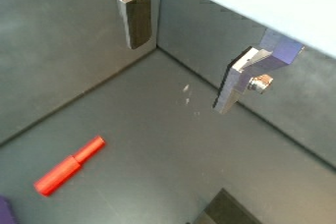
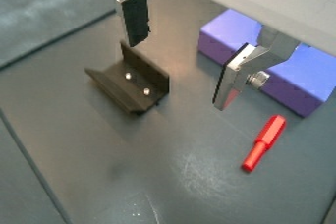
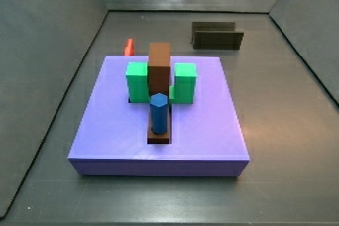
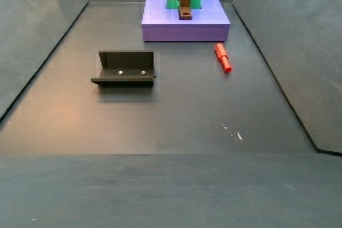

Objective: Pick up the red object. Move up. Place the red object on the fixture. Regrasp the red object. Move to above the board. Insert the red object.
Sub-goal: Pick up the red object.

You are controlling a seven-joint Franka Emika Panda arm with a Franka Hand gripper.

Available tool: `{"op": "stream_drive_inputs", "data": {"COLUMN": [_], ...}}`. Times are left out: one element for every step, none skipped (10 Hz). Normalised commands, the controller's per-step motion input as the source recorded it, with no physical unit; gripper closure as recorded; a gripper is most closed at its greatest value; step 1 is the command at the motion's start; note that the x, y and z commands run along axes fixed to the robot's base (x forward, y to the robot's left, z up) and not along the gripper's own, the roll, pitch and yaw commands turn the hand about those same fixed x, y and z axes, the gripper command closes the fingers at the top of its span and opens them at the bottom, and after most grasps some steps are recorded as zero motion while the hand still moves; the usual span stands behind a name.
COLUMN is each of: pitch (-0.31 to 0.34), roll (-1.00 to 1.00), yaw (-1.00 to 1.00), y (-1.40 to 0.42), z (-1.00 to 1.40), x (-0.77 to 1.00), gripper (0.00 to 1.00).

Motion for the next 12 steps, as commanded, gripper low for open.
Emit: {"op": "stream_drive_inputs", "data": {"pitch": [-0.080, -0.109, -0.140, -0.171, -0.194, -0.229, -0.231, -0.229, -0.194, -0.177, -0.126, -0.139], "roll": [-0.25, -0.28, -0.13, -0.01, 0.06, 0.07, 0.07, 0.11, 0.10, 0.11, 0.15, 0.21], "yaw": [0.12, 0.10, 0.13, 0.16, 0.23, 0.23, 0.19, 0.04, 0.00, 0.00, 0.00, 0.04], "y": [-0.44, -0.53, -0.70, -0.81, -0.87, -0.83, -0.69, -0.57, -0.46, -0.30, -0.21, -0.17], "z": [-0.41, -0.42, -0.42, -0.46, -0.51, -0.59, -0.67, -0.69, -0.71, -0.75, -0.67, -0.62], "x": [-0.06, -0.11, -0.14, -0.20, -0.29, -0.35, -0.36, -0.28, -0.16, -0.12, -0.03, -0.13], "gripper": [0.00, 0.00, 0.00, 0.00, 0.00, 0.00, 0.00, 0.00, 0.00, 0.00, 0.00, 0.00]}}
